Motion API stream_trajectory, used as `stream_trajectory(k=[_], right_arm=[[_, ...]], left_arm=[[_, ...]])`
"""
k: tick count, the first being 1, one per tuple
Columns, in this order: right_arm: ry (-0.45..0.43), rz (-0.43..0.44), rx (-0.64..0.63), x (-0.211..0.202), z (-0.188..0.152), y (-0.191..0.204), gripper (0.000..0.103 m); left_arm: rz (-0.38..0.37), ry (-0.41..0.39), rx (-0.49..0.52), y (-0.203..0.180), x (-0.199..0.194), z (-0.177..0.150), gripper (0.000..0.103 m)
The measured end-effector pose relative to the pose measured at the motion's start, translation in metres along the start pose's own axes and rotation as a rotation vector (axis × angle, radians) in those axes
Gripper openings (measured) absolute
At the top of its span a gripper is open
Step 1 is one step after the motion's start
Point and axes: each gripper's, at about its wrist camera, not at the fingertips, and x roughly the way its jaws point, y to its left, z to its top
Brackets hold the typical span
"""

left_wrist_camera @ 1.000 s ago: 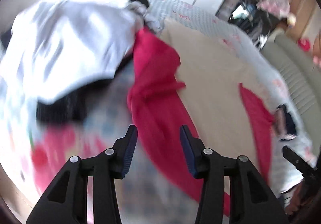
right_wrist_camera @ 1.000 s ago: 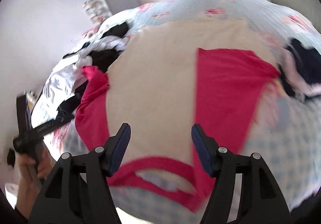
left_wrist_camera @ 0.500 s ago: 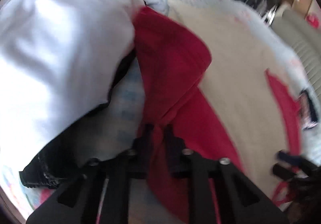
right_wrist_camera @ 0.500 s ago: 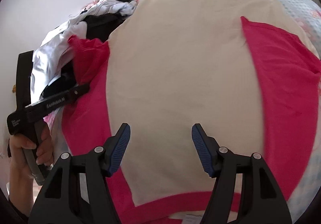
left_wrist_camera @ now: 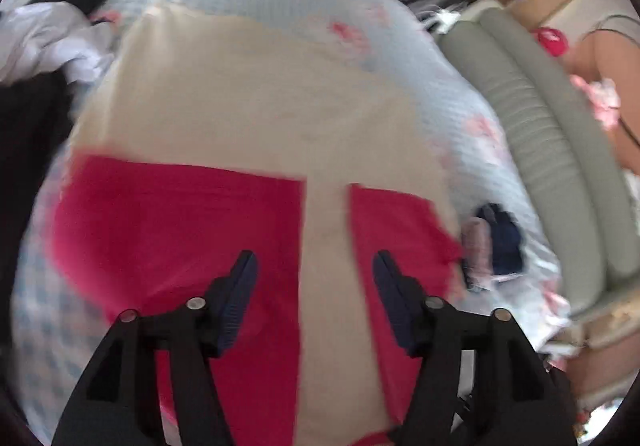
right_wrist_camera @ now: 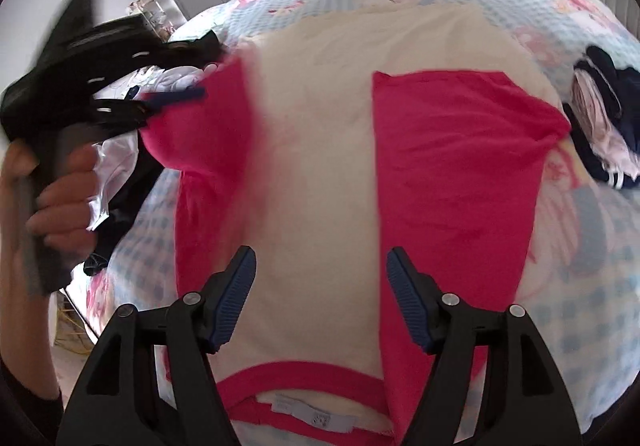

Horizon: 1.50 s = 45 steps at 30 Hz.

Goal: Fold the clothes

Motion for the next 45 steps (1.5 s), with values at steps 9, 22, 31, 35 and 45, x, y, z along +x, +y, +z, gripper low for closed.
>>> stream_trajectory(k=[9, 22, 31, 35, 45], right_arm=[[0.164, 0.269, -0.04, 0.039, -0.031, 0.036, 0.073], [0.166, -0.021, -0.139, 0.046, -0.051, 0.051, 0.042], [0.198, 0.102, -0.129, 0.033, -0.061, 0.064, 0.06], [0.208, 0.062, -0.129, 0.038, -0.057, 0.067, 0.062], [0.067, 0.012, -0.139, 0.046, 0.055, 0.044, 0.067]], left_arm=[[0.162, -0.117, -0.134, 0.084, -0.037, -0.109, 0.048], [0.147, -0.11, -0.033, 0.068, -0.043, -0.191, 0.047], [0.151, 0.019, 0.013, 0.048, -0.029, -0.219, 0.038], [0.126, 0.049, 0.065, 0.039, -0.04, -0.228, 0.038], [0.425, -0.195, 0.196, 0.086, -0.073, -0.065, 0.039]])
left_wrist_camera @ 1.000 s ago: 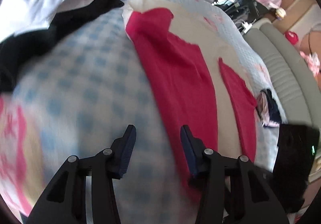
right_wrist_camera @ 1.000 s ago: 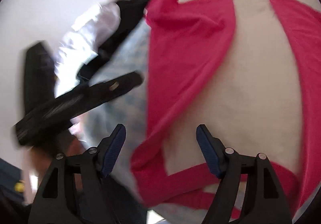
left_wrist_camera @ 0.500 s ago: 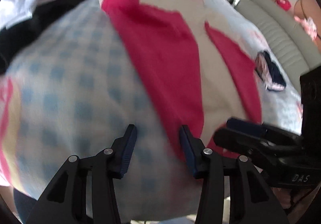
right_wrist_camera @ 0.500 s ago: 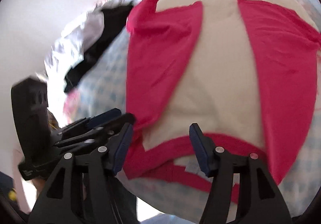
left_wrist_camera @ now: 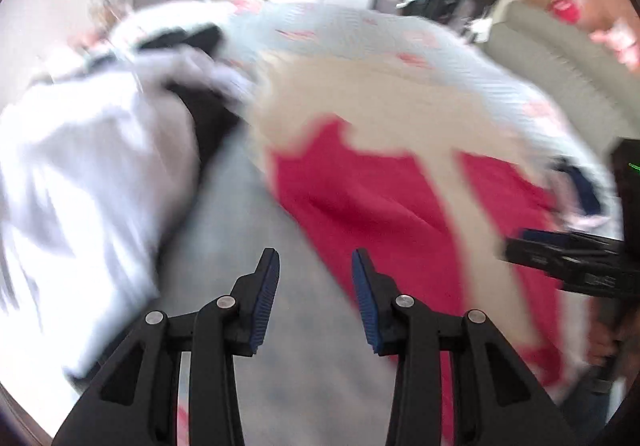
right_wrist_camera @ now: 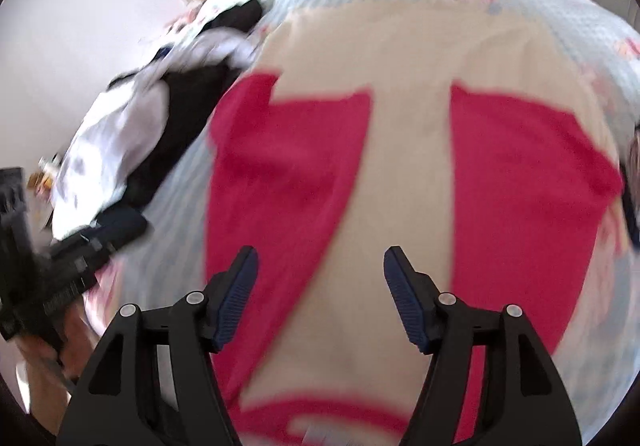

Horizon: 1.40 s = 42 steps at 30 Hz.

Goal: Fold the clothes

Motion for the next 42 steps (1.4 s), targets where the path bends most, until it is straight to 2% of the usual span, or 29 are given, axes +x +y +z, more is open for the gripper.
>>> stream_trajectory(k=[2, 5, 6, 9, 11, 13, 14, 15, 16, 17, 21, 23, 24, 25, 26, 27, 28, 29, 30, 33, 34, 35, 36, 37, 39, 41, 42], right_arm=[[0.003, -0.011, 0.016, 0.017, 0.022, -0.009, 0.066], [0.028, -0.019, 0.049, 0.05, 0.049, -0.022, 0.063], [0.034, -0.029, 0.06, 0.061, 0.056, -0.026, 0.063], [0.058, -0.049, 0.082, 0.086, 0.069, -0.033, 0.063], [0.074, -0.042, 0.095, 0.104, 0.075, -0.035, 0.064], [0.08, -0.035, 0.087, 0.117, 0.077, -0.032, 0.069], [0.08, -0.035, 0.072, 0.122, 0.076, -0.028, 0.071], [0.08, -0.034, 0.055, 0.126, 0.075, -0.025, 0.071], [0.081, -0.036, 0.034, 0.128, 0.074, -0.021, 0.07], [0.081, -0.042, 0.014, 0.128, 0.073, -0.018, 0.064], [0.07, -0.12, -0.066, 0.122, 0.07, -0.016, 0.035], [0.069, -0.18, -0.082, 0.117, 0.069, -0.022, 0.035], [0.056, -0.212, -0.074, 0.11, 0.069, -0.026, 0.036], [0.041, -0.201, -0.053, 0.104, 0.07, -0.03, 0.036], [0.02, -0.148, -0.014, 0.098, 0.072, -0.036, 0.038], [0.005, -0.092, 0.023, 0.094, 0.074, -0.04, 0.039], [0.011, -0.031, 0.049, 0.095, 0.076, -0.043, 0.04], [0.021, 0.027, 0.07, 0.097, 0.079, -0.045, 0.045], [0.046, 0.068, 0.072, 0.105, 0.082, -0.044, 0.052], [0.093, 0.085, 0.045, 0.13, 0.087, -0.034, 0.059], [0.089, 0.089, 0.022, 0.131, 0.088, -0.031, 0.058], [0.084, 0.094, 0.0, 0.133, 0.089, -0.027, 0.037], [0.08, 0.098, -0.019, 0.134, 0.089, -0.023, 0.01], [0.077, 0.101, -0.024, 0.133, 0.089, -0.021, 0.008], [0.037, 0.104, -0.041, 0.122, 0.089, -0.016, 0.004], [-0.025, 0.095, -0.042, 0.108, 0.093, -0.017, 0.003], [-0.023, 0.067, -0.027, 0.11, 0.093, -0.02, 0.003]], left_arm=[[0.181, 0.02, 0.116, -0.003, 0.026, 0.027, 0.039], [0.27, 0.076, 0.225, -0.008, 0.069, 0.061, 0.04], [0.245, 0.108, 0.211, -0.005, 0.086, 0.072, 0.04], [0.082, 0.204, 0.108, 0.009, 0.118, 0.09, 0.04], [-0.033, 0.266, 0.021, 0.021, 0.136, 0.094, 0.04], [-0.118, 0.348, -0.021, 0.031, 0.151, 0.09, 0.042], [-0.075, 0.376, -0.003, 0.033, 0.156, 0.086, 0.042], [0.011, 0.409, 0.045, 0.036, 0.16, 0.081, 0.042], [0.048, 0.42, 0.077, 0.037, 0.16, 0.077, 0.042], [0.082, 0.43, 0.111, 0.038, 0.16, 0.073, 0.042], [0.146, 0.392, 0.225, 0.037, 0.137, 0.062, 0.04], [0.124, 0.337, 0.186, 0.04, 0.123, 0.065, 0.04], [0.099, 0.283, 0.162, 0.041, 0.112, 0.069, 0.04], [0.073, 0.222, 0.139, 0.04, 0.1, 0.072, 0.04], [0.041, 0.168, 0.119, 0.04, 0.09, 0.076, 0.04], [-0.018, 0.151, 0.108, 0.038, 0.088, 0.079, 0.044], [-0.078, 0.134, 0.097, 0.037, 0.086, 0.082, 0.054], [-0.13, 0.124, 0.088, 0.035, 0.085, 0.085, 0.056], [-0.147, 0.145, 0.089, 0.033, 0.09, 0.087, 0.055], [-0.228, 0.237, 0.13, 0.018, 0.107, 0.084, 0.055], [-0.244, 0.288, 0.15, 0.014, 0.12, 0.082, 0.042], [-0.235, 0.327, 0.167, 0.01, 0.129, 0.08, 0.027], [-0.223, 0.36, 0.187, 0.007, 0.137, 0.079, 0.012], [-0.203, 0.353, 0.222, 0.003, 0.137, 0.081, 0.01], [-0.181, 0.27, 0.254, -0.001, 0.126, 0.095, 0.008], [-0.145, 0.213, 0.267, -0.008, 0.125, 0.11, 0.008], [-0.115, 0.189, 0.279, -0.012, 0.127, 0.116, 0.013]])
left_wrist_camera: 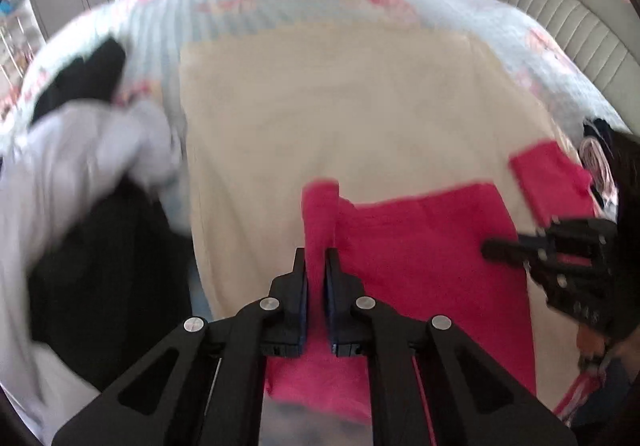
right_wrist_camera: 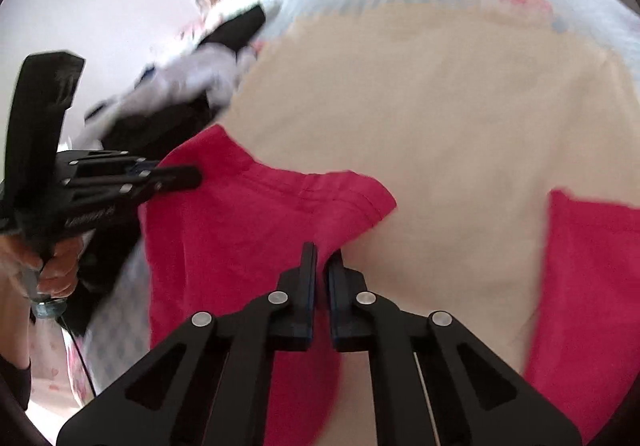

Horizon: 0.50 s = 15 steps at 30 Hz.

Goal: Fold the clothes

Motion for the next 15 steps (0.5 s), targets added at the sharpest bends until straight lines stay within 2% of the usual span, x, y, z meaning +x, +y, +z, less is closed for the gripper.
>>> stream_trajectory(k=[1, 2, 3, 4, 5, 7, 9, 10, 12, 15], right_arm=[[0.002, -0.029, 0.014, 0.002, 0.0, -0.004, 0.003], [0.004, -0.058, 0.029, 0.004, 0.0, -0.007, 0.004], [0.006, -0.087, 0.043, 0.006, 0.0, -0.011, 0.004], [0.018, -0.117, 0.052, 0.01, -0.001, -0.014, 0.008], [0.052, -0.143, 0.047, 0.016, -0.003, -0.016, 0.017], [0.058, -0.138, 0.054, 0.013, -0.007, -0.021, 0.023], [0.004, -0.16, 0.066, -0.005, -0.006, -0.02, 0.034], [-0.024, -0.168, 0.072, -0.013, -0.007, -0.02, 0.034], [-0.042, -0.111, 0.081, -0.021, -0.007, -0.012, 0.039], [0.065, 0.02, 0.028, -0.006, -0.011, 0.011, 0.044]], left_arm=[[0.036, -0.009, 0.01, -0.002, 0.004, 0.006, 0.02], [0.08, 0.037, 0.019, -0.002, 0.016, 0.006, 0.029], [0.125, 0.083, 0.027, -0.002, 0.028, 0.006, 0.05], [0.162, 0.12, 0.031, -0.002, 0.038, 0.005, 0.051], [0.163, 0.105, 0.005, -0.002, 0.032, 0.0, 0.051], [0.116, -0.033, -0.058, 0.003, -0.004, -0.015, 0.05], [0.076, -0.121, -0.099, 0.004, -0.034, -0.034, 0.048], [0.018, -0.138, -0.124, 0.004, -0.047, -0.048, 0.047], [-0.105, -0.127, -0.116, 0.003, -0.048, -0.058, 0.047], [-0.135, -0.111, -0.097, -0.016, -0.039, -0.07, 0.047]])
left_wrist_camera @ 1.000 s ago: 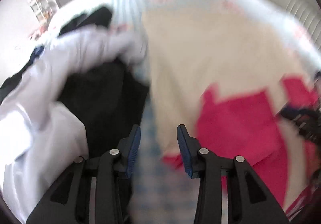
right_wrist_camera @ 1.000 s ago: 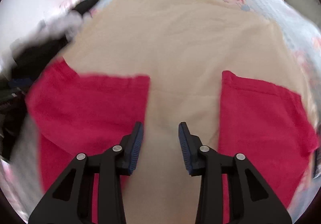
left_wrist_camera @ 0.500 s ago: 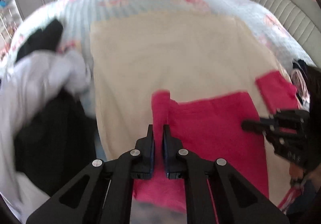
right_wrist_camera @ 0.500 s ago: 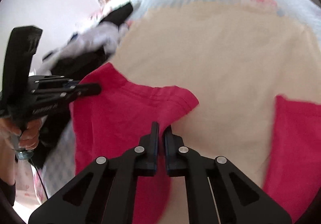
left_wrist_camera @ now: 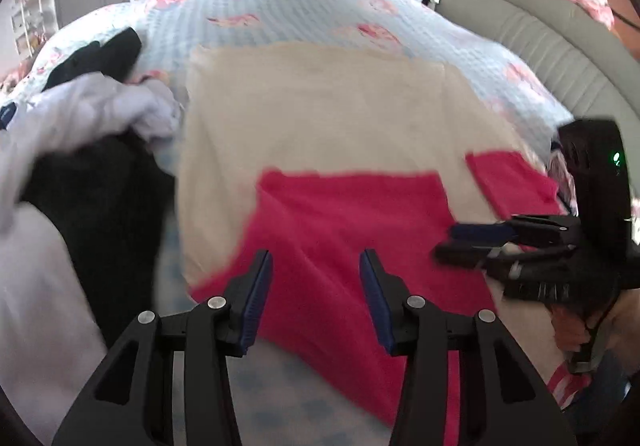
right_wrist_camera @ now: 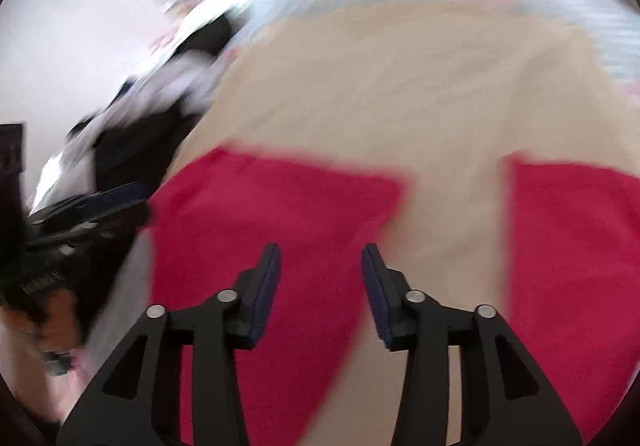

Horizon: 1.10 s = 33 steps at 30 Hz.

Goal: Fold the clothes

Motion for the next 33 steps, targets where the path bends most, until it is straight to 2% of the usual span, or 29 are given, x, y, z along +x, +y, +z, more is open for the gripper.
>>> stream_trajectory(k=[1, 2, 3, 4, 5, 6, 7, 9, 10, 12, 14, 15, 17, 18, 20, 23, 25, 27, 29, 30, 33], right_arm=[[0.036, 0.011, -0.038, 0.01, -0.002, 0.009, 0.044], [0.056, -0.018, -0.073, 0.017, -0.006, 0.014, 0.044], [0.073, -0.049, -0.102, 0.024, -0.009, 0.018, 0.043], [0.075, -0.077, -0.107, 0.028, -0.01, 0.017, 0.041], [0.07, -0.086, -0.1, 0.028, -0.009, 0.016, 0.04], [0.058, -0.108, -0.087, 0.025, -0.008, 0.012, 0.04], [0.045, -0.13, -0.074, 0.021, -0.007, 0.008, 0.04], [-0.001, -0.189, -0.054, 0.012, -0.004, 0.002, 0.043], [-0.014, -0.184, -0.045, 0.009, -0.002, -0.001, 0.044], [-0.01, -0.133, -0.021, 0.011, 0.004, -0.006, 0.047], [0.024, -0.135, -0.031, 0.018, 0.001, -0.008, 0.049], [0.041, -0.143, -0.043, 0.02, -0.002, -0.009, 0.049], [0.053, -0.152, -0.041, 0.018, -0.003, -0.009, 0.048], [0.046, -0.151, -0.03, 0.009, -0.004, -0.006, 0.048], [0.008, -0.131, -0.026, -0.019, -0.013, -0.004, 0.048], [-0.037, -0.134, -0.022, -0.063, -0.03, -0.01, 0.053], [-0.035, -0.141, 0.006, -0.083, -0.046, -0.026, 0.054], [-0.013, -0.138, 0.028, -0.083, -0.054, -0.033, 0.054], [0.001, -0.147, 0.032, -0.083, -0.062, -0.038, 0.054], [0.0, -0.132, 0.026, -0.083, -0.064, -0.035, 0.054], [-0.003, -0.086, -0.004, -0.075, -0.063, -0.018, 0.054]], left_arm=[[0.024, 0.022, -0.004, 0.004, 0.012, -0.001, 0.046], [0.049, 0.045, -0.008, 0.008, 0.023, -0.003, 0.045], [0.066, 0.067, -0.021, 0.014, 0.034, -0.004, 0.04], [0.046, 0.085, -0.078, 0.027, 0.039, -0.005, 0.033], [0.025, 0.098, -0.133, 0.04, 0.043, -0.006, 0.033], [0.009, 0.077, -0.175, 0.048, 0.038, -0.004, 0.026], [0.04, 0.034, -0.203, 0.053, 0.027, -0.002, 0.022], [0.077, -0.017, -0.204, 0.051, 0.014, 0.001, 0.022], [0.084, -0.038, -0.205, 0.05, 0.008, 0.002, 0.022], [0.013, -0.023, -0.191, 0.043, 0.011, 0.001, 0.025], [0.143, 0.05, -0.123, 0.036, 0.031, 0.001, 0.026], [0.159, 0.095, -0.147, 0.041, 0.042, 0.001, 0.024], [0.134, 0.078, -0.226, 0.048, 0.034, 0.001, 0.024], [0.133, 0.043, -0.244, 0.046, 0.023, 0.003, 0.024], [0.117, -0.03, -0.23, 0.03, 0.0, 0.003, 0.027], [0.067, -0.041, -0.137, -0.003, -0.018, -0.013, 0.037], [0.116, 0.018, -0.15, -0.002, -0.011, -0.024, 0.038], [0.188, 0.059, -0.233, 0.016, -0.006, -0.033, 0.037], [0.196, 0.064, -0.339, 0.034, -0.01, -0.039, 0.035], [0.198, 0.047, -0.357, 0.037, -0.015, -0.039, 0.035], [0.172, 0.025, -0.313, 0.031, -0.014, -0.029, 0.035]])
